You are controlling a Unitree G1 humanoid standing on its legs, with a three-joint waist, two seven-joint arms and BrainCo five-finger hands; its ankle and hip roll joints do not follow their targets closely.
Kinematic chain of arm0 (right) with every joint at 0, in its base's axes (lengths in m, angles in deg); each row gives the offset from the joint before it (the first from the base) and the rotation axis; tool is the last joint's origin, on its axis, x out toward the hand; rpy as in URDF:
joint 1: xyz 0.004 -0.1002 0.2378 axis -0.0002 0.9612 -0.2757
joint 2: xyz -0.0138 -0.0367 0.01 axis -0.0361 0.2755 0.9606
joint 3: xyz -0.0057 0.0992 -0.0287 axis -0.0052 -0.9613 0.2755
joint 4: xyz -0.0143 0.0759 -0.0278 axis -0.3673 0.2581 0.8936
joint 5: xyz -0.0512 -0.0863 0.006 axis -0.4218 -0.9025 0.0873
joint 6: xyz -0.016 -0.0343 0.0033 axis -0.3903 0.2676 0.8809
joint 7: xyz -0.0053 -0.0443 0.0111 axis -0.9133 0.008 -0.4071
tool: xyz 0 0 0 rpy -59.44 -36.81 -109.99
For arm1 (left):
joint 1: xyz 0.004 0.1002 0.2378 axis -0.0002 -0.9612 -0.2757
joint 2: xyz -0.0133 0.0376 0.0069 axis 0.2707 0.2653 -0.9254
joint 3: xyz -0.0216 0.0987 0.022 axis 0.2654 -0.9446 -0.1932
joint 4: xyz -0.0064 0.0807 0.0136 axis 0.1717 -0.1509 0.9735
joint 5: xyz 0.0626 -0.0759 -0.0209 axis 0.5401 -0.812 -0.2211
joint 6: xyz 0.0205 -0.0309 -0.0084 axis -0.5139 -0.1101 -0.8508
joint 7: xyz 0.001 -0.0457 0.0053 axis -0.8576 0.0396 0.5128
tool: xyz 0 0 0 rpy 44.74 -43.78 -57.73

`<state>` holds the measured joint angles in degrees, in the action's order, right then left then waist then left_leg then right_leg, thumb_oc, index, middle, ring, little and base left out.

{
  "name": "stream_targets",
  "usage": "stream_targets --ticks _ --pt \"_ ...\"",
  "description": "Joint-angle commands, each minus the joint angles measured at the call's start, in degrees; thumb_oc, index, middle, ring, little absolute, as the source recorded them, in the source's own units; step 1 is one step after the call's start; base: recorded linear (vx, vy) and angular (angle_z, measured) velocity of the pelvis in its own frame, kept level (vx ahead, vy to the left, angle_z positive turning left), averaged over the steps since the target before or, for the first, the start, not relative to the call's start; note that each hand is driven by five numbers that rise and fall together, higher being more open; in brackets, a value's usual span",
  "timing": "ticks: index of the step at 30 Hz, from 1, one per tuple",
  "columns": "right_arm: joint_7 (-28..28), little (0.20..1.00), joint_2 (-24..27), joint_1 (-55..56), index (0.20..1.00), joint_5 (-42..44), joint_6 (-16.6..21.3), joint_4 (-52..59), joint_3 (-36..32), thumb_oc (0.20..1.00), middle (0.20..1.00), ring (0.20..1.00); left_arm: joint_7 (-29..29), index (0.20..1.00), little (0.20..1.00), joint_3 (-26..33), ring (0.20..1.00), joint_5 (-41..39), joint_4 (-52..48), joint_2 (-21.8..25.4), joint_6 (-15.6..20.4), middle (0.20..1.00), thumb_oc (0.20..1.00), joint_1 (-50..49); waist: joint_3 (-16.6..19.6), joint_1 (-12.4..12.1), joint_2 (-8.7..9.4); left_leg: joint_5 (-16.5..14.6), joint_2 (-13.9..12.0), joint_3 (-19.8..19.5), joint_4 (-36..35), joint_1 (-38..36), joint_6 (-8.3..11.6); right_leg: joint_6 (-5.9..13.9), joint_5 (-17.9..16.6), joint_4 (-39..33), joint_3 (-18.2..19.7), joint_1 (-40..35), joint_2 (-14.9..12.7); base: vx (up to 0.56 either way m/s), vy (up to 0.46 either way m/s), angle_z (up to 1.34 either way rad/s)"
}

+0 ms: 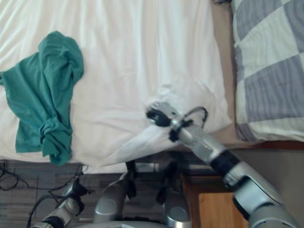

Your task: Tidy up the quilt and then pick up the clothes from the bed and put them into the laundry hamper.

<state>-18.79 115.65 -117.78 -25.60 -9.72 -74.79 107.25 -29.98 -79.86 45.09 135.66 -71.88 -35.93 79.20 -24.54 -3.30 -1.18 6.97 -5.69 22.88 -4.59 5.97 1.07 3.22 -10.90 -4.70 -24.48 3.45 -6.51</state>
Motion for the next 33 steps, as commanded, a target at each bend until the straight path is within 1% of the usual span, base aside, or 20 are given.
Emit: stream_targets --ticks 1,2,6,7,9,10,11,12,13,16,18,19,21,22,23,24,26,29,32,33 --pt "1.65 0.2 6.83 5.01 0.2 -2.87 0.91 2.83 -4.9 0.2 0.2 0.2 -0.23 1.0 1.0 -2.14 1.0 2.62 2.83 0.12 0.12 1.0 1.0 -1.75 4.41 2.41 0.48 -7.44 -1.76 0.36 3.03 -0.68 5.77 5.91 15.5 7.36 1.23 2.41 -4.73 0.04 -0.001 -0.04" --pt "1.31 0.2 9.43 9.63 0.2 -3.0 1.35 4.09 -7.68 0.2 0.2 0.2 -0.6 1.0 1.0 -1.67 1.0 3.36 3.23 0.45 -0.18 1.0 1.0 -1.93 5.21 3.44 0.88 -7.61 -1.57 0.48 2.81 -1.64 5.76 5.91 15.73 7.64 1.19 1.8 -4.63 0.03 -0.005 -0.08" --pt "0.37 0.2 10.99 14.55 0.2 -2.92 1.7 5.31 -10.13 0.2 0.2 0.2 -0.93 1.0 1.0 -1.5 1.0 3.75 3.7 0.59 -0.36 1.0 1.0 -2.27 5.99 4.16 1.43 -7.81 -1.25 0.55 2.31 -2.89 5.57 5.93 15.8 7.45 1.41 1.01 -4.27 0.0 -0.004 -0.03" --pt "-0.22 0.2 10.55 16.69 0.2 -2.0 1.74 5.04 -11.01 0.2 0.2 0.2 -0.97 1.0 1.0 -1.03 1.0 3.54 3.8 0.5 -0.4 1.0 1.0 -2.29 6.34 4.6 1.77 -7.84 -1.21 0.79 2.15 -3.23 5.52 6.06 15.59 7.23 1.72 0.85 -4.1 -0.01 0.0 -0.14" --pt "-2.79 0.2 6.51 23.61 0.2 2.09 0.57 2.53 -13.97 0.2 0.2 0.2 -1.11 1.0 1.0 0.25 1.0 3.0 4.47 -0.16 -0.71 1.0 1.0 -2.54 7.33 5.97 2.32 -7.91 -1.18 1.07 1.57 -4.15 5.34 6.2 15.21 6.24 2.57 0.3 -3.67 -0.01 0.006 -0.18" --pt "-2.85 0.404 6.44 23.83 0.404 2.11 0.58 2.57 -14.13 0.404 0.404 0.404 -1.1 1.0 1.0 0.11 1.0 2.99 4.47 -0.08 -0.7 1.0 1.0 -2.59 7.39 5.81 2.38 -7.9 -1.16 1.1 1.51 -4.22 5.34 6.21 15.17 6.17 2.59 0.25 -3.66 0.0 0.026 -0.27" --pt "-3.67 1.0 1.25 29.73 1.0 4.69 -1.41 -2.81 -16.93 1.0 1.0 1.0 -1.42 1.0 1.0 1.24 1.0 2.36 4.85 -0.84 -1.01 1.0 1.0 -2.79 8.08 7.05 2.59 -8.01 -1.09 1.16 1.1 -4.8 5.16 6.33 14.84 5.5 3.32 -0.07 -3.39 0.01 0.021 -0.22" --pt "-3.63 1.0 1.08 29.96 1.0 4.62 -1.34 -2.86 -17.08 1.0 1.0 1.0 -1.43 1.0 1.0 1.04 1.0 2.34 4.83 -0.7 -1.01 1.0 1.0 -2.87 8.18 6.84 2.68 -8.0 -1.07 1.19 1.05 -4.85 5.16 6.34 14.81 5.43 3.34 -0.1 -3.38 0.0 0.052 -0.14" --pt "-2.45 1.0 -5.81 34.1 1.0 7.62 -4.45 -12.82 -19.78 1.0 1.0 1.0 -1.35 1.0 1.0 1.8 1.0 1.44 5.26 -1.73 -1.24 1.0 1.0 -2.94 8.87 8.01 2.93 -8.04 -0.91 1.41 0.62 -5.54 4.99 6.41 14.54 4.91 4.12 -0.54 -3.09 0.01 0.045 -0.17" --pt "0.63 1.0 -13.53 37.31 1.0 8.41 -7.84 -25.03 -23.64 1.0 1.0 1.0 -1.29 1.0 1.0 2.57 1.0 0.57 5.94 -2.02 -1.91 1.0 1.0 -3.76 9.85 8.62 3.53 -8.37 -0.82 1.5 0.25 -6.48 4.72 6.45 14.49 4.4 4.54 -1.34 -2.86 0.02 0.041 -0.29" --pt "2.22 1.0 -14.78 37.67 1.0 9.3 -8.88 -27.22 -26.09 1.0 1.0 1.0 -1.22 1.0 1.0 2.88 1.0 0.29 6.12 -2.03 -2.22 1.0 1.0 -3.9 10.08 8.88 3.7 -8.56 -0.75 1.48 0.22 -6.82 4.65 6.49 14.46 4.34 4.68 -1.55 -2.83 0.02 0.028 -0.15" --pt "5.23 1.0 -15.08 38.35 1.0 10.9 -10.12 -27.83 -30.69 1.0 1.0 1.0 -0.82 1.0 1.0 3.42 1.0 -0.28 6.06 -2.06 -2.58 1.0 1.0 -4.46 10.51 9.27 3.89 -8.83 -0.69 1.54 0.2 -7.29 4.5 6.61 14.44 4.54 4.96 -1.82 -2.95 0.02 0.024 -0.06" --pt "6.88 1.0 -14.28 38.14 1.0 11.33 -10.25 -26.57 -32.68 1.0 1.0 1.0 -0.69 1.0 1.0 3.59 1.0 -0.22 6.05 -2.14 -2.72 1.0 1.0 -4.7 10.67 9.57 3.99 -8.92 -0.61 1.66 0.19 -7.54 4.46 6.66 14.43 4.61 5.11 -1.93 -3.02 0.01 0.048 -0.04" --pt "8.8 0.947 -12.1 37.59 0.947 10.57 -9.52 -20.86 -35.11 0.947 0.947 0.947 -0.61 1.0 1.0 3.52 1.0 0.16 5.92 -2.52 -2.64 1.0 1.0 -4.93 10.64 9.86 4.01 -9.18 -0.49 1.77 0.18 -7.83 4.37 6.79 14.41 5.02 5.34 -1.97 -3.19 0.0 0.066 -0.08" --pt "9.47 0.2 -10.69 37.24 0.2 9.74 -9.05 -16.87 -36.09 0.2 0.2 0.2 -0.66 1.0 1.0 3.44 1.0 0.51 5.93 -2.71 -2.64 1.0 1.0 -4.97 10.57 9.91 3.97 -9.31 -0.46 1.81 0.17 -7.88 4.3 6.85 14.5 5.26 5.36 -1.87 -3.26 0.0 0.049 -0.11" --pt "9.37 0.2 -10.62 37.46 0.2 9.69 -9.22 -16.53 -36.26 0.2 0.2 0.2 -0.66 1.0 1.0 3.39 1.0 0.53 5.94 -2.79 -2.64 1.0 1.0 -4.94 10.57 9.89 3.88 -9.32 -0.46 1.8 0.17 -7.88 4.29 6.86 14.53 5.31 5.35 -1.86 -3.27 0.0 0.028 -0.1" --pt "10.91 0.2 -8.1 33.77 0.2 10.08 -6.09 -7.45 -36.62 0.2 0.2 0.2 -0.94 1.0 1.0 2.43 1.0 1.56 5.77 -3.07 -2.35 1.0 1.0 -4.79 10.37 9.39 3.71 -9.33 -0.32 1.83 0.21 -7.72 4.12 6.93 14.63 5.85 5.15 -1.46 -3.61 0.0 0.021 -0.06" --pt "11.68 0.2 -7.87 22.16 0.2 9.09 -3.55 3.86 -30.53 0.2 0.2 0.2 -0.95 1.0 1.0 0.75 1.0 1.92 4.31 -2.08 -2.41 1.0 1.0 -2.94 8.04 6.83 3.17 -9.14 -0.25 1.35 1.39 -5.44 4.05 6.69 14.93 7.12 4.54 0.54 -4.46 -0.04 -0.012 0.09" --pt "10.92 0.2 -10.08 16.18 0.2 7.53 -3.55 5.44 -23.27 0.2 0.2 0.2 0.14 1.0 1.0 -0.56 1.0 1.84 2.66 -1.16 -2.62 1.0 1.0 -1.46 4.56 4.78 2.05 -9.05 -0.58 1.05 4.32 -1.63 4.26 6.24 14.99 8.94 3.56 3.21 -5.49 -0.06 -0.01 0.4" --pt "11.0 0.2 -10.12 15.95 0.2 7.52 -3.48 5.23 -23.16 0.2 0.2 0.2 0.14 1.0 1.0 -0.48 1.0 1.83 2.66 -1.15 -2.63 1.0 1.0 -1.4 4.56 4.84 2.07 -9.1 -0.61 1.04 4.45 -1.49 4.27 6.23 15.03 9.04 3.56 3.34 -5.5 -0.08 0.027 0.31"
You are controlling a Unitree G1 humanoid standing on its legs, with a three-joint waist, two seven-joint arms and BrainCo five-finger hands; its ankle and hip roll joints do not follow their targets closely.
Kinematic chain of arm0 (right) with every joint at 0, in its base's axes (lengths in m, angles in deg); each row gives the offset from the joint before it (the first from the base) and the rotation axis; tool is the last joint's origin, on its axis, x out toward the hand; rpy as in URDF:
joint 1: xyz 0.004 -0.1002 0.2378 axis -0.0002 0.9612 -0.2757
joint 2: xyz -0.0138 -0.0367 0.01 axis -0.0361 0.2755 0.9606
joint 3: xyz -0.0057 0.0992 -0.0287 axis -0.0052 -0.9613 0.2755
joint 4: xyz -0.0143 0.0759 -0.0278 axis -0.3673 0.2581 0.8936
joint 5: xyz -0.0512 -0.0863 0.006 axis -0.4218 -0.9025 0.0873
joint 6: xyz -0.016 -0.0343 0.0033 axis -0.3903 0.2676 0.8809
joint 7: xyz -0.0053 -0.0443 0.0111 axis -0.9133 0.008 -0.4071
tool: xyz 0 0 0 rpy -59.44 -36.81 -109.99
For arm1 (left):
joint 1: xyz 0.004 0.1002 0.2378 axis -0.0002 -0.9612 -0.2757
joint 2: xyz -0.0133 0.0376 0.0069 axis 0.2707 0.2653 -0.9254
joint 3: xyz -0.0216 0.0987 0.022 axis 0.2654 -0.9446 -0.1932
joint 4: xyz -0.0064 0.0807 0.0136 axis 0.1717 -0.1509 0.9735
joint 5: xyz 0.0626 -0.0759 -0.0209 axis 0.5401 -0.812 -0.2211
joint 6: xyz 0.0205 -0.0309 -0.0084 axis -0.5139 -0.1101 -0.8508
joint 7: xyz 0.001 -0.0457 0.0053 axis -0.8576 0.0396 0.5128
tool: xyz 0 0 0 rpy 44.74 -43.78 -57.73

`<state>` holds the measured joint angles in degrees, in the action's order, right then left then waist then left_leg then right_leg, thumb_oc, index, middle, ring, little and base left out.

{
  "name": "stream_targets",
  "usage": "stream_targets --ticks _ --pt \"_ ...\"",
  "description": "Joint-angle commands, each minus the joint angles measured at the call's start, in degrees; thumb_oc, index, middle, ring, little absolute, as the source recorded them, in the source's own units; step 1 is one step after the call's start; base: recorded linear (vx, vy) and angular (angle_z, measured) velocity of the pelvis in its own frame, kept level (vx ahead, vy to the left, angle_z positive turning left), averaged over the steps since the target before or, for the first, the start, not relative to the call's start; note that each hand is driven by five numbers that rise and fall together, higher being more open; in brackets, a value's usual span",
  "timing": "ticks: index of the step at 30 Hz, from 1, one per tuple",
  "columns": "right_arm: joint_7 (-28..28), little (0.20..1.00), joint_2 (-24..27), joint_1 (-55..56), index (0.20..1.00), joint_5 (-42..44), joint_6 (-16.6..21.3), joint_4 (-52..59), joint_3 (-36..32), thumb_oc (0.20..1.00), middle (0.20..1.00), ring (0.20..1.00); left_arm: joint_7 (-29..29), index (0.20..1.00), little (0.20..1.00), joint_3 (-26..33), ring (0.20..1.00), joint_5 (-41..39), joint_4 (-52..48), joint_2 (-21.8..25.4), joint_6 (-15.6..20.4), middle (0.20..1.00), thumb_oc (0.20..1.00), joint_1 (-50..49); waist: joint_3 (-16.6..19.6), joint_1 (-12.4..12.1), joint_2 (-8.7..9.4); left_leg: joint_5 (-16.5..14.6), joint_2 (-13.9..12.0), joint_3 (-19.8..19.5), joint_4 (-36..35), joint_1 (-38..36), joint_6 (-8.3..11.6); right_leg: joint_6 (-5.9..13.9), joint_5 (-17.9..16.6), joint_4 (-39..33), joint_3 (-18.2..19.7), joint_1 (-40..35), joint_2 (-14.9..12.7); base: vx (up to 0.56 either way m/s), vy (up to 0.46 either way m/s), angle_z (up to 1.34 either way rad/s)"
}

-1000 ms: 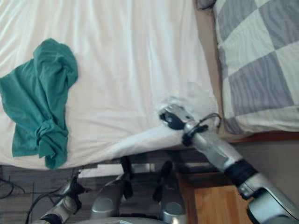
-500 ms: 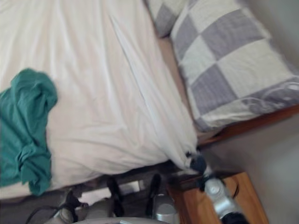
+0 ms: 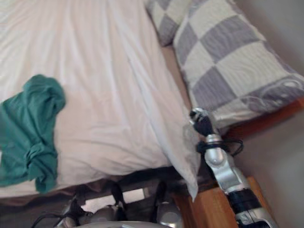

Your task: Tidy up the quilt and then pick up the clothes from the bed and put them into the laundry hamper.

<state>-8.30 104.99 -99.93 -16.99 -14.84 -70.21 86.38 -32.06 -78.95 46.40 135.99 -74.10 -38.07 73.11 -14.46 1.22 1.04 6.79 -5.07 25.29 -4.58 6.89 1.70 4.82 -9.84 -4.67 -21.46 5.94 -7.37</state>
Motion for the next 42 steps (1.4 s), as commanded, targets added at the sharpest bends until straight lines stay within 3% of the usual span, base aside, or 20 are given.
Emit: stream_targets --ticks 1,6,9,15,19,23,27,31,35,36,37,38,40,42 --pt "0.21 0.2 -0.93 -2.84 0.2 -0.4 1.14 -1.88 -0.26 0.2 0.2 0.2 2.64 1.0 1.0 -1.89 1.0 0.18 1.99 1.11 -0.42 1.0 1.0 5.36 -7.05 0.0 -0.59 -8.87 -1.45 -1.48 5.51 -0.7 3.69 4.56 13.77 9.6 0.55 2.13 -4.92 -0.05 0.017 0.39" --pt "-0.18 0.2 -5.5 -4.45 0.2 3.22 -0.2 -16.15 3.0 0.2 0.2 0.2 3.66 1.0 1.0 -2.86 1.0 -1.22 1.47 0.98 0.12 1.0 1.0 7.62 -10.62 -0.11 -1.06 -9.24 -2.25 -1.35 8.63 3.9 3.7 4.4 13.57 11.98 0.78 6.26 -6.08 -0.11 0.032 0.05" --pt "0.1 0.2 -10.35 -4.13 0.2 10.29 -2.64 -34.72 0.9 0.2 0.2 0.2 4.42 1.0 1.0 -3.11 1.0 -3.42 1.94 0.93 0.29 1.0 1.0 10.42 -12.76 0.76 -0.69 -9.74 -2.38 -1.11 10.14 6.23 3.34 4.45 13.29 13.89 1.52 9.28 -6.87 -0.09 0.041 -0.07" --pt "-3.5 0.2 -12.92 2.17 0.2 16.52 -4.42 -51.26 -2.99 0.2 0.2 0.2 3.87 1.0 1.0 -3.39 1.0 -4.25 3.49 1.45 -0.07 1.0 1.0 10.66 -11.47 2.16 0.63 -9.95 -1.32 -1.04 7.81 4.02 2.55 4.98 12.76 12.82 2.45 8.3 -6.94 0.01 0.041 -0.11" --pt "-9.14 0.2 -12.8 10.29 0.2 12.8 -5.78 -60.05 -2.86 0.2 0.2 0.2 1.02 1.0 1.0 -4.49 1.0 -2.39 3.93 2.5 0.34 1.0 1.0 10.12 -9.02 3.46 1.87 -10.19 -0.43 -1.29 5.91 0.95 2.48 5.01 12.66 11.49 2.24 5.8 -6.18 0.06 -0.011 -0.01" --pt "-16.0 0.2 -12.4 17.0 0.2 1.96 -8.34 -69.45 -0.68 0.2 0.2 0.2 -2.38 1.0 1.0 -5.01 1.0 -0.3 3.68 3.28 1.4 1.0 1.0 9.9 -5.78 3.79 2.4 -9.88 0.38 -1.92 3.45 -2.6 2.49 5.32 12.63 9.82 1.31 2.35 -5.19 0.04 -0.025 0.08" --pt "-18.05 0.2 -11.87 17.3 0.2 -1.98 -9.3 -72.28 -0.03 0.2 0.2 0.2 -4.02 1.0 1.0 -4.59 1.0 -0.97 3.53 3.04 1.94 1.0 1.0 9.78 -4.04 3.88 1.96 -8.26 0.63 -2.38 0.27 -4.09 2.55 5.52 13.02 10.53 2.09 2.58 -3.98 -0.01 0.004 0.04" --pt "-20.34 0.2 -11.23 16.87 0.2 -6.9 -9.43 -72.82 1.59 0.2 0.2 0.2 -5.98 1.0 1.0 -4.29 1.0 -1.79 3.85 3.16 1.7 1.0 1.0 8.49 -2.6 3.65 1.62 -7.44 -0.84 -1.49 0.06 -5.22 2.26 5.82 17.69 21.39 0.58 3.36 -1.53 -0.04 -0.015 -0.04" --pt "-18.02 0.2 -10.86 15.92 0.2 -8.86 -10.41 -74.7 1.16 0.2 0.2 0.2 -6.87 1.0 1.0 -3.82 1.0 -0.85 5.21 2.85 1.51 1.0 1.0 7.0 -0.45 2.21 2.58 -6.55 -0.37 -0.96 0.37 -4.91 2.91 3.7 19.19 13.94 -1.39 -1.4 1.09 0.03 -0.111 -0.05" --pt "-16.54 0.947 -10.77 14.88 0.947 -8.63 -10.81 -74.84 0.68 0.947 0.947 0.947 -6.67 1.0 1.0 -3.41 1.0 -1.12 5.49 2.51 1.34 1.0 1.0 6.49 0.05 1.92 2.56 -6.55 -0.46 -0.59 0.79 -4.92 3.17 3.26 19.05 11.65 -1.43 -2.27 1.74 0.03 -0.048 -0.09" --pt "-15.38 1.0 -10.64 13.79 1.0 -8.38 -11.03 -74.66 0.45 1.0 1.0 1.0 -6.34 1.0 1.0 -3.06 1.0 -1.47 5.72 2.11 1.24 1.0 1.0 6.2 0.43 1.79 2.45 -6.69 -0.41 -0.36 1.04 -4.94 3.31 3.12 18.87 10.12 -1.51 -2.77 2.04 0.04 -0.109 -0.19" --pt "-12.28 1.0 -9.75 10.57 1.0 -5.55 -10.54 -72.66 -0.27 1.0 1.0 1.0 -4.93 1.0 1.0 -1.7 1.0 -3.28 5.55 1.02 1.57 1.0 1.0 5.39 0.27 1.15 2.0 -7.22 -0.38 -0.51 3.09 -4.01 3.56 2.81 18.32 7.28 -1.17 -3.79 2.58 0.0 -0.096 -0.23" --pt "-11.45 1.0 -9.8 9.5 1.0 -4.06 -10.38 -71.77 -0.58 1.0 1.0 1.0 -4.34 1.0 1.0 -1.64 1.0 -3.86 5.57 0.63 1.66 1.0 1.0 5.38 -0.22 1.09 1.71 -7.96 -0.52 -0.67 5.28 -2.82 3.69 2.6 18.3 7.16 -1.13 -3.71 2.37 -0.08 -0.028 -0.18" --pt "-7.7 1.0 -9.26 3.9 1.0 2.11 -9.08 -65.95 -1.18 1.0 1.0 1.0 -1.68 1.0 1.0 -1.97 1.0 -6.63 3.93 -0.7 2.36 1.0 1.0 6.49 -3.58 0.63 0.91 -10.97 -1.75 0.2 14.99 1.82 5.56 1.24 19.31 9.49 -1.1 -1.57 -0.01 -0.23 0.056 -0.12"
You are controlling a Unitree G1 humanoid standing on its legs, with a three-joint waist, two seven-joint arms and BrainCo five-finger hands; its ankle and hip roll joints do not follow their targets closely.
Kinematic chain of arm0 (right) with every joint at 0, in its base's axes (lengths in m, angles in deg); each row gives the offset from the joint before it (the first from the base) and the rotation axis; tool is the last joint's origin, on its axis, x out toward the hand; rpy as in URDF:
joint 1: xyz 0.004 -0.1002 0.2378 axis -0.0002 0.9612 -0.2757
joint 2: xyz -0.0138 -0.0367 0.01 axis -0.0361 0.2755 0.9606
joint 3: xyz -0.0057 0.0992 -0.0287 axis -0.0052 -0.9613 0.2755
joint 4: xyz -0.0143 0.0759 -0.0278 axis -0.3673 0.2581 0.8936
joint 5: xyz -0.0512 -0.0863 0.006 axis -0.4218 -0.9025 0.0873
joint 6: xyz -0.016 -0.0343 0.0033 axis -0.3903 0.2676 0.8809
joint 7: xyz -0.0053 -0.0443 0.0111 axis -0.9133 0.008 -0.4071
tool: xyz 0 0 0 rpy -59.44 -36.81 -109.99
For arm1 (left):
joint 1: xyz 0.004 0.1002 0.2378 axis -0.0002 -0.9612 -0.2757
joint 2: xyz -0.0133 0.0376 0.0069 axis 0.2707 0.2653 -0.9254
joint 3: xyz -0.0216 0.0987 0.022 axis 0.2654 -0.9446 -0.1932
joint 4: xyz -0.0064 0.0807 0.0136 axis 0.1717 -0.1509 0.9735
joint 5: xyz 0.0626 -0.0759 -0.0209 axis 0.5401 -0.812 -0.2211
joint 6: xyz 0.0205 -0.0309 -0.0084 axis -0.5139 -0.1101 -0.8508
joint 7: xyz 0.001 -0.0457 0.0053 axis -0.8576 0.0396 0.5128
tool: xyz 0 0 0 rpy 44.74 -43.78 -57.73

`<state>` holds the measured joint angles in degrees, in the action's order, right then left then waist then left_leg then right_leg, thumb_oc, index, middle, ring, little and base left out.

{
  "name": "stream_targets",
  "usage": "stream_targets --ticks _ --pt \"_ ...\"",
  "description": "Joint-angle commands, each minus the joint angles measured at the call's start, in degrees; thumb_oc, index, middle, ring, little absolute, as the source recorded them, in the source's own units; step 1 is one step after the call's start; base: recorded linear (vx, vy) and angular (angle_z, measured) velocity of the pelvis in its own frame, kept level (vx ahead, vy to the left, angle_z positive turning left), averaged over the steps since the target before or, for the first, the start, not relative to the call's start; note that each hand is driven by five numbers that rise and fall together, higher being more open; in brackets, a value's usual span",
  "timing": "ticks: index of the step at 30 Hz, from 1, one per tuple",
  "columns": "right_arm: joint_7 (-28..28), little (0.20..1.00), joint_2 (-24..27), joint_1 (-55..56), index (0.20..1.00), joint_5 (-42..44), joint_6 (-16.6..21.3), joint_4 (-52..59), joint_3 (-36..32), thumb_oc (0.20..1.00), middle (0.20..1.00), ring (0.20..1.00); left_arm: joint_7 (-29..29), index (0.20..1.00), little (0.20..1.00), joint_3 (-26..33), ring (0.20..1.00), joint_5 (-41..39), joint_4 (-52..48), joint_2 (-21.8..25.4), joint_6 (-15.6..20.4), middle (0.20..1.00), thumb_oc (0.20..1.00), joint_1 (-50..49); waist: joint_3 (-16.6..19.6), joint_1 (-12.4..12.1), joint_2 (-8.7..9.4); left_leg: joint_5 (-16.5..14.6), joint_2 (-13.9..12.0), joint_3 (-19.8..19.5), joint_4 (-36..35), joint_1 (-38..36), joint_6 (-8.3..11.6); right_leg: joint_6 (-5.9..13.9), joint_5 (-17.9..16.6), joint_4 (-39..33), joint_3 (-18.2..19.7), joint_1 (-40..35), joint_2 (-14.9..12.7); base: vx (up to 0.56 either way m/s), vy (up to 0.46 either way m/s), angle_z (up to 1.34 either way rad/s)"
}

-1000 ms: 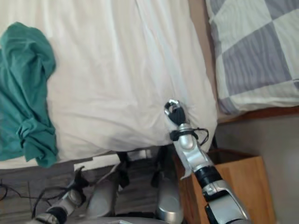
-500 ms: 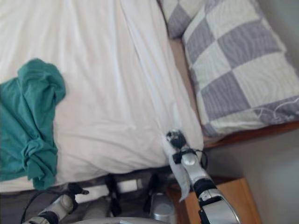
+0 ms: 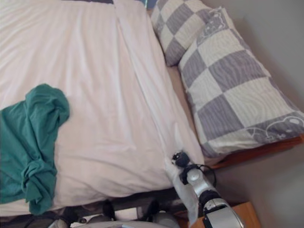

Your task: Tidy up the quilt and then pick up the clothes from the bed and put them into the laundry hamper.

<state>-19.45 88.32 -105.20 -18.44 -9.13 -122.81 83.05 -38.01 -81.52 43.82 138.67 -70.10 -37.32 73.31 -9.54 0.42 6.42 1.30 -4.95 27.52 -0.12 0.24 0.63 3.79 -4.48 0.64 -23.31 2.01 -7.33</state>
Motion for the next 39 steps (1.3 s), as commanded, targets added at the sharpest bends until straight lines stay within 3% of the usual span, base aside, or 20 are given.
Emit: stream_targets --ticks 1,2,5,9,10,12,13,15,16,18,23,25,26,29,31,32,34,35,38,39 --pt "3.46 1.0 7.41 9.16 1.0 3.56 -14.79 -13.35 2.15 1.0 1.0 1.0 4.27 1.0 1.0 0.6 1.0 -4.05 1.26 -4.71 1.61 1.0 1.0 6.31 -8.49 1.44 -4.49 -5.53 -1.91 -2.04 10.62 8.54 6.64 2.27 13.97 4.2 0.75 2.4 -0.04 -0.27 0.155 -0.14" --pt "5.71 1.0 6.96 7.35 1.0 5.83 -14.36 -10.97 1.72 1.0 1.0 1.0 5.69 1.0 1.0 0.55 1.0 -4.92 1.0 -5.39 1.61 1.0 1.0 6.46 -9.2 2.01 -5.07 -8.0 -4.51 -1.47 14.17 7.54 6.61 2.03 13.14 6.12 0.43 4.87 -2.91 -0.17 0.129 -0.08" --pt "6.64 1.0 6.47 7.56 1.0 6.75 -14.03 -9.11 1.32 1.0 1.0 1.0 6.98 1.0 1.0 -0.01 1.0 -4.69 1.6 -6.92 1.27 1.0 1.0 5.78 -9.23 3.24 -6.18 -7.96 -9.87 -4.52 17.85 4.02 7.5 2.55 11.6 9.04 0.77 5.92 -6.42 -0.23 0.339 -0.25" --pt "6.35 1.0 6.23 11.35 1.0 5.84 -13.87 -9.94 0.0 1.0 1.0 1.0 7.85 1.0 1.0 -0.81 1.0 -3.86 3.68 -8.28 1.38 1.0 1.0 5.21 -6.69 6.47 -8.08 -0.52 -17.68 -6.25 10.37 -6.3 11.38 5.56 9.68 13.7 0.97 8.5 -13.96 -0.23 0.519 0.18" --pt "6.58 1.0 6.48 12.22 1.0 5.56 -13.94 -10.4 -0.59 1.0 1.0 1.0 7.9 1.0 1.0 -1.58 1.0 -3.34 4.03 -8.38 1.24 1.0 1.0 5.18 -5.73 6.83 -8.55 0.26 -17.71 -8.47 7.87 -8.57 12.23 6.84 9.0 14.64 1.27 9.66 -15.68 -0.34 0.571 0.34" --pt "6.22 1.0 6.41 13.7 1.0 5.13 -14.11 -10.78 -1.27 1.0 1.0 1.0 7.69 1.0 1.0 -2.76 1.0 -2.97 3.64 -9.45 1.7 1.0 1.0 5.24 -4.0 6.92 -8.36 -7.97 -13.47 -14.12 2.99 -10.97 11.82 8.97 6.27 13.96 2.43 10.32 -19.71 -0.34 0.563 0.33" --pt "5.94 1.0 6.14 14.54 1.0 4.0 -14.37 -11.31 -1.55 1.0 1.0 1.0 7.93 1.0 1.0 -3.44 1.0 -1.96 4.13 -9.83 1.52 1.0 1.0 4.82 -3.81 6.79 -7.66 -11.71 -11.39 -14.4 3.02 -10.98 11.07 10.33 2.22 12.75 2.08 9.3 -23.46 -0.29 0.522 0.46" --pt "5.5 1.0 5.99 14.9 1.0 1.79 -15.99 -12.01 -1.56 1.0 1.0 1.0 7.45 1.0 1.0 -3.05 1.0 -0.75 4.74 -9.34 0.6 1.0 1.0 4.74 -3.65 6.08 -6.16 -13.03 -8.05 -13.8 -0.24 -11.94 10.13 11.21 -10.44 11.06 1.2 10.0 -28.47 -0.51 0.52 0.53" --pt "5.93 1.0 4.7 14.81 1.0 2.42 -15.69 -11.87 -1.12 1.0 1.0 1.0 6.96 1.0 1.0 -2.51 1.0 -0.15 4.77 -8.55 0.72 1.0 1.0 4.68 -3.45 4.3 -5.73 -12.23 -5.76 -12.04 -2.51 -11.68 8.73 10.89 -7.34 10.15 -5.44 8.11 -29.27 -0.52 0.431 0.08" --pt "5.9 1.0 4.34 14.92 1.0 2.4 -15.62 -11.57 -0.78 1.0 1.0 1.0 6.76 1.0 1.0 -2.14 1.0 -0.44 4.61 -8.21 0.59 1.0 1.0 4.17 -3.75 4.16 -5.75 -11.66 -4.95 -11.8 -2.53 -11.17 7.72 10.06 -4.71 12.95 -7.37 7.37 -27.66 -0.41 0.368 -0.46" --pt "5.39 1.0 3.22 12.71 1.0 1.52 -14.19 -10.17 3.34 1.0 1.0 1.0 6.16 1.0 1.0 -0.24 1.0 -3.2 6.13 -7.87 -0.74 1.0 1.0 2.28 -4.91 3.6 -5.98 -8.05 0.59 -11.91 -3.13 -9.55 1.5 9.27 5.53 37.18 -7.76 12.01 -12.03 -0.38 0.348 -0.24" --pt "5.06 1.0 2.62 11.89 1.0 1.07 -13.57 -9.54 5.11 1.0 1.0 1.0 6.24 1.0 1.0 0.78 1.0 -3.61 6.89 -7.39 -1.01 1.0 1.0 1.57 -4.96 2.93 -4.79 -7.14 3.03 -12.46 -1.74 -7.46 0.41 7.87 5.16 33.11 -7.25 10.12 -6.24 -0.3 0.041 -0.26" --pt "4.86 1.0 2.24 11.87 1.0 0.23 -13.28 -9.44 6.24 1.0 1.0 1.0 6.21 1.0 1.0 0.71 1.0 -3.22 6.97 -7.97 -0.82 1.0 1.0 1.12 -4.11 1.25 -4.25 -7.51 4.47 -13.03 -1.78 -6.6 1.07 5.87 11.01 27.04 -7.27 5.08 -4.15 -0.24 -0.099 0.08" --pt "3.73 1.0 2.62 10.62 1.0 -1.97 -13.22 -9.32 9.1 1.0 1.0 1.0 5.9 1.0 1.0 3.19 1.0 -5.66 6.01 -8.61 0.46 1.0 1.0 -0.19 -2.95 -1.41 -4.92 -7.0 3.82 -11.46 4.01 -0.91 4.36 1.63 14.93 8.51 -6.88 -2.51 -1.88 -0.23 -0.137 0.28" --pt "3.63 1.0 3.18 10.19 1.0 -2.49 -13.21 -9.05 9.54 1.0 1.0 1.0 5.69 1.0 1.0 3.54 1.0 -6.59 5.81 -8.83 0.8 1.0 1.0 -0.27 -3.49 -1.96 -5.46 -6.63 2.52 -10.04 7.89 1.78 5.98 0.52 16.32 6.2 -6.67 -4.3 -1.24 -0.27 0.006 0.2" --pt "3.54 1.0 4.04 8.83 1.0 -3.35 -13.46 -8.15 10.98 1.0 1.0 1.0 5.6 1.0 1.0 5.34 1.0 -9.12 4.76 -9.43 1.14 1.0 1.0 -1.11 -5.02 -3.12 -6.82 -5.11 -0.63 -7.79 13.03 4.49 9.13 -0.94 18.08 4.82 -5.76 -6.48 -0.98 -0.24 0.061 0.25" --pt "3.83 1.0 4.48 8.64 1.0 -3.22 -13.4 -8.06 10.77 1.0 1.0 1.0 5.64 1.0 1.0 5.45 1.0 -9.08 4.65 -9.35 1.25 1.0 1.0 -1.02 -5.7 -3.12 -6.93 -3.57 -3.13 -6.48 15.3 5.02 10.73 -1.35 18.24 4.69 -6.07 -7.17 -1.71 -0.35 0.187 0.12" --pt "3.97 1.0 4.56 8.59 1.0 -2.87 -13.76 -8.27 10.0 1.0 1.0 1.0 5.74 1.0 1.0 5.48 1.0 -8.42 4.83 -9.63 0.87 1.0 1.0 -1.57 -5.78 -2.2 -6.66 -5.1 -9.69 -2.41 16.04 1.69 9.44 -0.71 16.3 5.48 -7.41 -6.52 -4.65 -0.43 0.357 -0.08" --pt "3.93 1.0 4.33 8.88 1.0 -2.91 -13.81 -8.6 9.74 1.0 1.0 1.0 5.88 1.0 1.0 5.16 1.0 -7.68 5.33 -9.67 0.6 1.0 1.0 -1.66 -4.51 -1.39 -6.4 -6.01 -11.74 -2.49 11.94 -3.24 8.56 0.75 14.18 7.01 -7.82 -5.21 -7.38 -0.27 0.355 0.21" --pt "3.64 1.0 3.99 9.3 1.0 -2.91 -13.74 -8.95 9.49 1.0 1.0 1.0 6.06 1.0 1.0 4.23 1.0 -6.89 6.14 -9.55 0.51 1.0 1.0 -0.72 -2.97 -0.47 -6.7 -3.69 -15.03 -5.01 8.59 -6.38 9.62 2.03 12.88 9.99 -8.1 -1.97 -11.01 -0.28 0.433 0.15"
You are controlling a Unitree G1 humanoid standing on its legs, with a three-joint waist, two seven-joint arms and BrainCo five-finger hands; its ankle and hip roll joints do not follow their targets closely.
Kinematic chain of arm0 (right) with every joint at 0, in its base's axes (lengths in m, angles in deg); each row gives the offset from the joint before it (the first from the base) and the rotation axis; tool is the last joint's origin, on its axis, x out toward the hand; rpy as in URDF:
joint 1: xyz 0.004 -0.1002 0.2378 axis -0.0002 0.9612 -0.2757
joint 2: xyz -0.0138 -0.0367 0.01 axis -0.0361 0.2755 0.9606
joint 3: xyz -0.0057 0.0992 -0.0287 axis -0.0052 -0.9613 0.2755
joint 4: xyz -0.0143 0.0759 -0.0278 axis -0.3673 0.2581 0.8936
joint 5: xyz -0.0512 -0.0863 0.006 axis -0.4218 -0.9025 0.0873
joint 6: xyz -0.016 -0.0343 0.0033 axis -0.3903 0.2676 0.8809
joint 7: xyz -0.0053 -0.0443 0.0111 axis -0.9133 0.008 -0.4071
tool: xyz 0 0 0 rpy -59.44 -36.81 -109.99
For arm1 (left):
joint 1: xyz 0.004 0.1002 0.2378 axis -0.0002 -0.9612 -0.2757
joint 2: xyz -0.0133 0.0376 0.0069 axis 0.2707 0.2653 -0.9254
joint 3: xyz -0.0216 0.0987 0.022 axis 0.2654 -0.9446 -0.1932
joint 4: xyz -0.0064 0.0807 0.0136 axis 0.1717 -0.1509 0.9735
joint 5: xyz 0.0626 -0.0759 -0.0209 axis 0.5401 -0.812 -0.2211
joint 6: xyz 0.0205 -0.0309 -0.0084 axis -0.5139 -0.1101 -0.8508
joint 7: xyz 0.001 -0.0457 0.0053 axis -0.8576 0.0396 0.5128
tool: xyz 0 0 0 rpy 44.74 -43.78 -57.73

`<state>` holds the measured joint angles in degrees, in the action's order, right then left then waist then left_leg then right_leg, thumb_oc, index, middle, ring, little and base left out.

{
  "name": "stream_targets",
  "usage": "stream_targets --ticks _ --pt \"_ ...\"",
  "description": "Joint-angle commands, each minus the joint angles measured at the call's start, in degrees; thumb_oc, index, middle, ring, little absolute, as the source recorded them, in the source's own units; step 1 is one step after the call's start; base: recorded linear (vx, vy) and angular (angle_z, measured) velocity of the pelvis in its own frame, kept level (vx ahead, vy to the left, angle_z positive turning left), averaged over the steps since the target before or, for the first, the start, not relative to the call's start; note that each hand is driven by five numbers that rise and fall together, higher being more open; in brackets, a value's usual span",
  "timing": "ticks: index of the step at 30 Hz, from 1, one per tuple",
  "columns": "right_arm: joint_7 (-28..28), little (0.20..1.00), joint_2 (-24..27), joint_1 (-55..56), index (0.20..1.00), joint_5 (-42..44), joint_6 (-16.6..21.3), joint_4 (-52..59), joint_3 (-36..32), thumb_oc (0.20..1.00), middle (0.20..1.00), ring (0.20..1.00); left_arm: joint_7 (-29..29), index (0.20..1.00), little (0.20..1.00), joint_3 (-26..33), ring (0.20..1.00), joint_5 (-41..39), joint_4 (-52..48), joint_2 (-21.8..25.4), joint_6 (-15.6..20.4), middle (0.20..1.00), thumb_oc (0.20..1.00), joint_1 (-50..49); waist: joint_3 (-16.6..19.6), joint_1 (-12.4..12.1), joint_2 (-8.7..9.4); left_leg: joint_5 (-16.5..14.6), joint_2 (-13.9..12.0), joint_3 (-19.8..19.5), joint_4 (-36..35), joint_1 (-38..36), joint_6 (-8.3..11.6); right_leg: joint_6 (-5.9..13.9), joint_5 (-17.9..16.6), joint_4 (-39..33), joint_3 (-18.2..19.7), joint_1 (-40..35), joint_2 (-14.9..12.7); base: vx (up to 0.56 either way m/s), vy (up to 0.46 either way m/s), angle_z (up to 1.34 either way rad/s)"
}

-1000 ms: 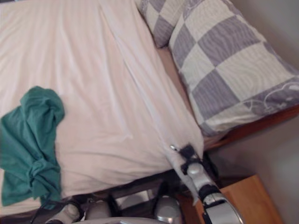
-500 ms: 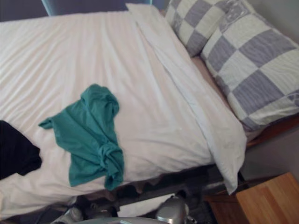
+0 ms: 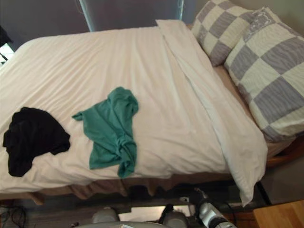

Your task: Tidy up the quilt and then pick up the clothes from the bed and put them into the laundry hamper.

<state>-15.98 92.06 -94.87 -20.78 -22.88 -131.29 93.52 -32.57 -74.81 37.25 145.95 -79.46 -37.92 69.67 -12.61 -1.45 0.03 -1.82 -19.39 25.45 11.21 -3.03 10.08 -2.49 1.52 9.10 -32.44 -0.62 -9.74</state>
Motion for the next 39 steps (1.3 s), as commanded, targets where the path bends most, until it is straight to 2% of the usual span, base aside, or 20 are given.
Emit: stream_targets --ticks 1,4,7,8,10,11,12,16,19,21,22,23,25,26,28,30,32,34,36,39 --pt "0.09 1.0 0.12 -0.7 1.0 -0.6 -0.03 -0.61 -1.05 1.0 1.0 1.0 0.69 1.0 1.0 -3.02 1.0 0.07 -1.03 -0.07 1.08 1.0 1.0 3.43 0.8 1.86 -0.42 0.55 -1.51 -4.32 -4.03 -3.81 0.32 8.69 6.67 2.89 1.0 1.82 -10.05 -0.28 0.428 0.16" --pt "0.16 1.0 0.55 0.44 1.0 -0.59 -0.09 -1.05 -2.11 1.0 1.0 1.0 0.55 1.0 1.0 -4.92 1.0 1.43 -0.88 -0.18 1.12 1.0 1.0 4.39 1.82 2.95 -0.82 4.47 -4.14 -7.32 -5.59 -5.25 1.96 10.33 5.89 5.72 0.37 3.6 -14.12 -0.25 0.512 0.7" --pt "-0.26 1.0 0.05 1.71 1.0 -0.67 -0.35 -1.26 -3.91 1.0 1.0 1.0 -0.76 1.0 1.0 -7.34 1.0 3.21 -2.39 -0.36 1.41 1.0 1.0 5.84 2.52 3.44 -0.26 -4.46 -0.08 -10.32 -7.03 -4.99 1.78 12.85 2.75 7.54 1.55 3.28 -18.55 -0.13 0.465 0.56" --pt "-0.05 1.0 -1.08 2.04 1.0 -1.92 -1.08 -0.81 -3.68 1.0 1.0 1.0 -1.21 1.0 1.0 -8.29 1.0 3.8 -2.88 0.02 1.25 1.0 1.0 6.09 1.3 3.32 1.36 -8.49 3.96 -11.25 -5.48 -4.81 -0.33 15.85 -5.07 8.86 2.43 2.49 -22.99 -0.18 0.599 0.68" --pt "-0.7 1.0 -2.8 2.35 1.0 -2.74 -1.03 0.19 -1.96 1.0 1.0 1.0 -1.66 1.0 1.0 -8.44 1.0 4.5 -3.14 0.66 1.18 1.0 1.0 5.91 0.6 2.9 1.9 -9.54 6.93 -9.63 -5.8 -5.61 -2.11 16.18 -9.62 9.39 -0.75 1.43 -26.44 -0.15 0.458 0.54" --pt "-0.71 1.0 -2.85 2.37 1.0 -2.74 -1.06 0.21 -1.91 1.0 1.0 1.0 -1.67 1.0 1.0 -8.4 1.0 4.51 -3.18 0.72 1.18 1.0 1.0 5.86 0.55 2.94 2.05 -9.56 7.1 -9.62 -5.86 -5.72 -2.21 16.23 -9.74 9.32 -0.73 1.33 -26.58 -0.12 0.465 0.27" --pt "-1.3 1.0 -3.8 1.84 1.0 -3.58 -0.45 1.8 0.49 1.0 1.0 1.0 -1.2 1.0 1.0 -8.04 1.0 4.4 -4.14 1.25 1.25 1.0 1.0 5.56 0.39 2.03 1.44 -9.93 8.99 -7.98 -7.16 -7.0 -4.02 15.39 -8.57 11.05 -5.19 1.6 -27.86 -0.1 0.403 0.13" --pt "-2.41 1.0 -5.62 1.01 1.0 -4.91 0.41 2.9 3.56 1.0 1.0 1.0 -1.65 1.0 1.0 -7.87 1.0 4.83 -4.26 1.86 0.95 1.0 1.0 5.11 0.13 2.58 1.65 -8.06 10.83 -7.69 -11.92 -8.63 -5.3 14.37 -5.12 13.82 -4.38 4.56 -22.13 -0.07 0.262 -0.27" --pt "-3.34 1.0 -5.72 0.26 1.0 -6.79 1.74 4.74 8.22 1.0 1.0 1.0 -2.39 1.0 1.0 -9.0 1.0 5.73 -4.03 1.88 0.76 1.0 1.0 5.42 -0.58 3.44 1.67 -6.57 13.71 -9.42 -13.93 -9.45 -6.81 13.82 -1.95 14.15 -0.51 9.75 -11.67 -0.03 0.165 -0.11" --pt "-3.56 1.0 -6.61 -0.71 1.0 -7.45 2.73 6.35 10.27 1.0 1.0 1.0 -2.02 1.0 1.0 -9.09 1.0 6.43 -3.77 1.7 1.4 1.0 1.0 5.5 -0.78 2.11 1.84 -6.49 15.34 -9.17 -14.54 -10.37 -7.34 13.65 -2.97 13.09 -3.79 8.7 -12.19 -0.01 0.095 -0.17" --pt "-3.57 1.0 -6.82 -1.66 1.0 -7.22 2.82 6.88 11.0 1.0 1.0 1.0 -1.55 1.0 1.0 -9.97 1.0 6.42 -3.64 1.56 1.08 1.0 1.0 6.1 -1.5 3.16 2.02 -6.13 15.41 -8.57 -14.68 -9.97 -7.19 13.11 -3.96 14.65 -2.29 11.46 -11.85 -0.03 -0.058 0.07" --pt "-3.65 1.0 -6.47 -2.18 1.0 -6.16 2.66 7.32 10.44 1.0 1.0 1.0 -1.93 1.0 1.0 -10.2 1.0 7.48 -3.56 1.74 0.97 1.0 1.0 7.08 -1.86 3.68 2.57 -5.94 15.11 -8.37 -14.79 -9.67 -6.5 15.03 -5.22 9.52 0.93 12.6 -9.95 -0.03 -0.114 0.13" --pt "-3.54 1.0 -6.57 -2.15 1.0 -6.08 2.38 6.76 10.14 1.0 1.0 1.0 -2.14 1.0 1.0 -10.48 1.0 8.01 -3.36 1.75 1.05 1.0 1.0 7.13 -1.58 3.52 2.48 -5.67 14.61 -7.87 -14.88 -9.37 -5.98 14.5 -5.21 5.38 -0.39 11.07 -9.9 0.02 -0.164 0.33" --pt "-2.77 1.0 -6.31 -1.72 1.0 -4.99 1.88 5.06 8.74 1.0 1.0 1.0 -2.29 1.0 1.0 -10.0 1.0 8.08 -2.8 1.72 1.2 1.0 1.0 6.94 -0.4 3.46 2.55 -6.74 14.36 -7.44 -13.56 -8.72 -5.35 11.94 -2.49 0.69 -1.23 7.97 -8.19 0.11 -0.171 0.38" --pt "-2.73 1.0 -5.99 -1.69 1.0 -4.35 1.54 3.9 7.69 1.0 1.0 1.0 -2.68 1.0 1.0 -9.36 1.0 7.8 -2.47 1.74 1.24 1.0 1.0 6.52 0.85 3.39 2.22 -8.31 13.65 -6.86 -10.11 -7.89 -4.94 11.34 -2.08 -2.27 -1.91 5.96 -6.66 0.13 -0.153 0.05" --pt "-1.75 1.0 -4.65 -1.78 1.0 -2.59 1.01 3.5 5.98 1.0 1.0 1.0 -2.23 1.0 1.0 -8.74 1.0 7.23 -2.98 1.66 1.41 1.0 1.0 6.01 1.02 3.76 1.43 -10.53 10.67 -4.36 4.12 -4.0 -2.84 9.4 0.01 -6.0 -1.57 1.89 -5.15 0.15 -0.125 -0.35" --pt "-1.34 1.0 -3.28 -2.32 1.0 -2.85 0.85 3.23 5.62 1.0 1.0 1.0 -1.43 1.0 1.0 -8.08 1.0 6.18 -3.75 1.63 1.37 1.0 1.0 6.15 -0.53 2.39 1.22 -6.42 8.25 -5.55 13.98 0.97 -0.08 7.89 1.75 -8.66 -0.49 -1.15 -2.96 0.08 -0.071 -0.88" --pt "-0.94 1.0 -3.13 -2.91 1.0 -3.02 0.54 3.07 5.68 1.0 1.0 1.0 -0.98 1.0 1.0 -7.79 1.0 5.31 -4.3 1.61 1.15 1.0 1.0 6.79 -0.27 2.39 1.48 -6.96 7.18 -6.11 7.28 3.55 -0.43 8.17 2.06 -9.48 1.03 -1.8 -2.19 0.09 0.112 -1.05" --pt "-0.89 1.0 -2.95 -3.26 1.0 -3.23 0.68 3.23 5.84 1.0 1.0 1.0 -0.95 1.0 1.0 -8.67 1.0 5.63 -4.76 1.43 1.41 1.0 1.0 7.36 0.07 2.42 0.69 -3.1 6.22 -6.58 -2.15 2.24 -0.01 8.98 2.12 -9.14 2.61 -1.74 -2.21 0.09 0.222 -0.8" --pt "-0.89 1.0 -2.43 -2.89 1.0 -3.66 0.91 3.49 6.05 1.0 1.0 1.0 -1.1 1.0 1.0 -9.58 1.0 6.08 -5.05 1.26 1.55 1.0 1.0 7.77 0.16 2.39 0.19 -1.21 5.11 -7.24 -5.51 0.56 0.35 9.18 2.74 -8.38 3.45 -2.4 -2.59 0.06 0.148 -0.49"
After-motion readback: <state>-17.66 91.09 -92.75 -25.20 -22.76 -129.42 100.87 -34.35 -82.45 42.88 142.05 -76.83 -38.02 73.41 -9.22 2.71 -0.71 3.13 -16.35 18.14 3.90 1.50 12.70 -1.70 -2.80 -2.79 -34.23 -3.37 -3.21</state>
